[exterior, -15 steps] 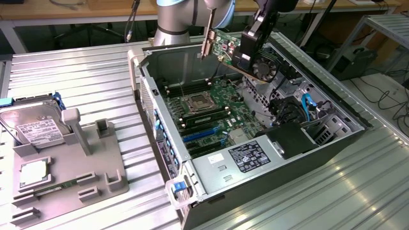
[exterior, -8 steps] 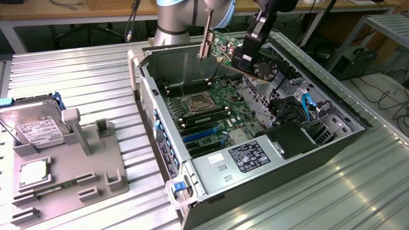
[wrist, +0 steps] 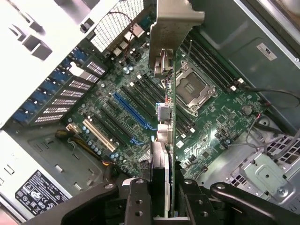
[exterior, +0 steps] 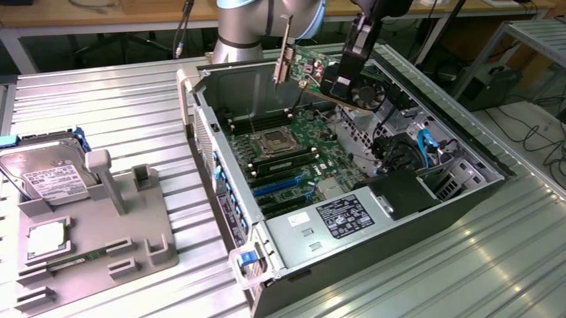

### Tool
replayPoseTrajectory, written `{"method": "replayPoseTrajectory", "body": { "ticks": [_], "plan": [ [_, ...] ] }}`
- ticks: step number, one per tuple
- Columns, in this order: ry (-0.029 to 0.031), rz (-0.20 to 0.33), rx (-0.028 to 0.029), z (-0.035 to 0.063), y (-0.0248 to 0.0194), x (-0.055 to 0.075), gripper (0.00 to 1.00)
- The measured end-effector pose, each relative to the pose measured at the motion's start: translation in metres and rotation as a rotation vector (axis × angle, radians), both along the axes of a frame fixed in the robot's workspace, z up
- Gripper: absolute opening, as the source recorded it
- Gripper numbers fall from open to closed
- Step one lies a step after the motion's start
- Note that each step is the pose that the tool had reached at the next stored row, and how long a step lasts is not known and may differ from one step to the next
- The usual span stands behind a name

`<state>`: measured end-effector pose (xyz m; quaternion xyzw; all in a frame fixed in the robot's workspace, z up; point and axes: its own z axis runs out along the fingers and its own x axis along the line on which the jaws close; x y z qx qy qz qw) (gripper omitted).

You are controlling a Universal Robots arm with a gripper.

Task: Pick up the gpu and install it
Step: 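Insert the gpu into the slot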

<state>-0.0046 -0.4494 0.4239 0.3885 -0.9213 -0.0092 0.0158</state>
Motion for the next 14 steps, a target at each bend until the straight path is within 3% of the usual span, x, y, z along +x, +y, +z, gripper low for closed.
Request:
{"method": "replayPoseTrajectory", "body": {
  "ticks": [14],
  "plan": [
    [0.0000, 0.157, -0.0001, 0.0000, 0.0000, -0.0004, 0.28]
  ]
}}
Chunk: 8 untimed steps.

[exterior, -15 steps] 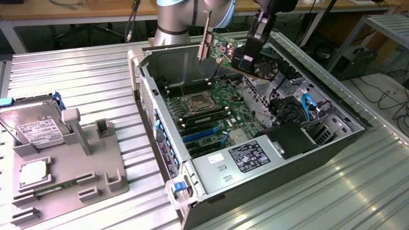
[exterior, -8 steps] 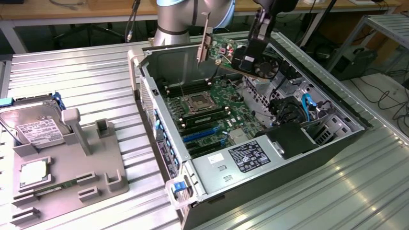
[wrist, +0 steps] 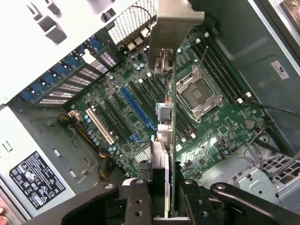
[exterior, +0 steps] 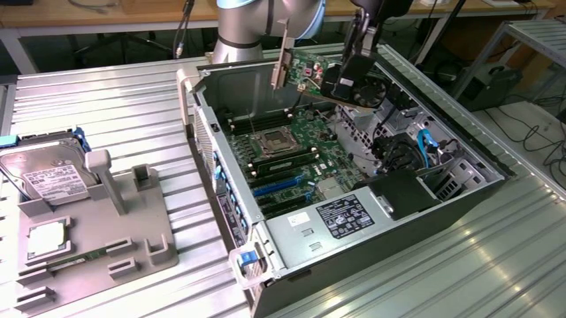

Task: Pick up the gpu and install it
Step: 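Insert the gpu into the slot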

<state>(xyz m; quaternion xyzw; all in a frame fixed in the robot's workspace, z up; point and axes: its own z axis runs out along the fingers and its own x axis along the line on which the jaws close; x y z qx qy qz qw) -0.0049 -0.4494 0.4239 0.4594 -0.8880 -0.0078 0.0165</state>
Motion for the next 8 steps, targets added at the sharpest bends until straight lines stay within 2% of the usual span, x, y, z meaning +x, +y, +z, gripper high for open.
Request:
{"method": "replayPoseTrajectory", "body": {
  "ticks": [8],
  "plan": [
    [0.0000, 0.094, 0.0001, -0.0002, 0.0000, -0.0005, 0.28]
  ]
}}
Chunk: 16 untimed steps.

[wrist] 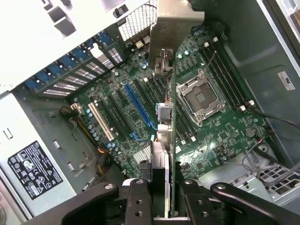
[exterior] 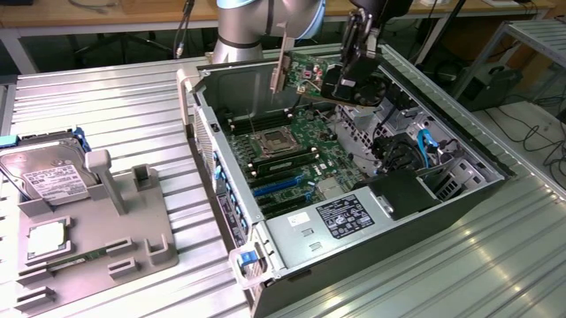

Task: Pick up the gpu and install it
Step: 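Insert the gpu into the slot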

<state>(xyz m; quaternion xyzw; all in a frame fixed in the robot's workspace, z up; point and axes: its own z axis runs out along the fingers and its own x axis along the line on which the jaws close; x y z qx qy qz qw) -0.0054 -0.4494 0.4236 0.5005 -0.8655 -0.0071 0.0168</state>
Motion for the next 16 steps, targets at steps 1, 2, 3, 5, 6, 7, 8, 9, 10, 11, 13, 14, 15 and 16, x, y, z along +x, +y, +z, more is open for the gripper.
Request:
{"method": "replayPoseTrajectory", "body": {
  "ticks": [1, 2, 3, 5, 6, 7, 8, 9, 10, 11, 13, 14, 15, 16],
  "plan": [
    [0.0000, 0.012, 0.0000, 0.0000, 0.0000, -0.0001, 0.28],
    [0.0000, 0.035, -0.0001, 0.0000, 0.0000, -0.0003, 0.28],
    [0.0000, 0.046, 0.0000, 0.0000, 0.0000, -0.0004, 0.28],
    [0.0000, 0.081, -0.0001, 0.0000, 0.0000, -0.0007, 0.28],
    [0.0000, 0.092, 0.0000, -0.0001, 0.0000, -0.0008, 0.28],
    [0.0000, 0.102, 0.0000, -0.0001, 0.0000, -0.0008, 0.28],
    [0.0000, 0.113, 0.0000, -0.0001, 0.0000, -0.0009, 0.28],
    [0.0000, 0.124, 0.0000, -0.0001, 0.0000, -0.0009, 0.28],
    [0.0000, 0.134, 0.0000, -0.0001, 0.0000, -0.0010, 0.28],
    [0.0000, 0.145, -0.0001, 0.0000, 0.0000, -0.0010, 0.28],
    [0.0000, 0.168, -0.0001, -0.0001, 0.0000, -0.0011, 0.28],
    [0.0000, 0.179, -0.0001, -0.0001, 0.0000, -0.0012, 0.28],
    [0.0000, 0.191, 0.0000, -0.0001, 0.0000, -0.0013, 0.28],
    [0.0000, 0.203, 0.0000, -0.0001, 0.0000, -0.0014, 0.28]
  ]
}}
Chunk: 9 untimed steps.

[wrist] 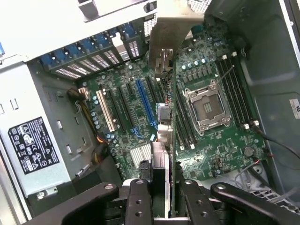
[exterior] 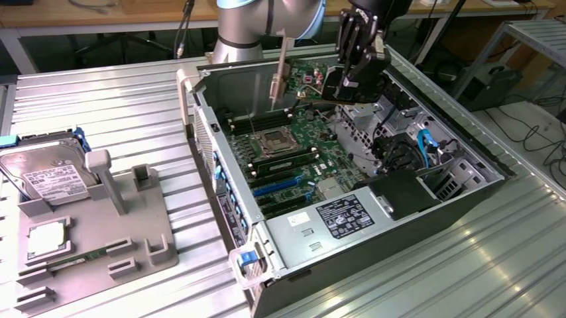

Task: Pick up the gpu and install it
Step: 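Insert the gpu into the slot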

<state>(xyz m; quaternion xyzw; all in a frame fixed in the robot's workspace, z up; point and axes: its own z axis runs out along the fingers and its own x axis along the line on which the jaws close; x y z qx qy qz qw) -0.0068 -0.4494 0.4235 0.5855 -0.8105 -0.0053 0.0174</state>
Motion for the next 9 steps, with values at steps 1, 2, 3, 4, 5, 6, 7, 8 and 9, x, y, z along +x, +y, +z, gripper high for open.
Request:
{"method": "replayPoseTrajectory", "body": {
  "ticks": [1, 2, 3, 4, 5, 6, 7, 8, 9],
  "plan": [
    [-0.0001, 0.012, 0.0001, 0.0000, 0.0000, -0.0001, 0.28],
    [0.0000, 0.023, 0.0000, 0.0000, 0.0000, -0.0002, 0.28],
    [0.0000, 0.039, 0.0000, 0.0000, 0.0000, -0.0004, 0.28],
    [0.0000, 0.049, 0.0000, 0.0000, 0.0000, -0.0005, 0.28],
    [0.0000, 0.059, 0.0000, 0.0000, 0.0000, -0.0006, 0.28],
    [0.0000, 0.070, 0.0000, -0.0001, 0.0000, -0.0008, 0.28],
    [0.0000, 0.080, 0.0000, -0.0001, 0.0000, -0.0009, 0.28],
    [0.0000, 0.091, 0.0000, -0.0001, 0.0000, -0.0010, 0.28],
    [0.0000, 0.103, 0.0000, -0.0002, 0.0000, -0.0011, 0.28]
  ]
}}
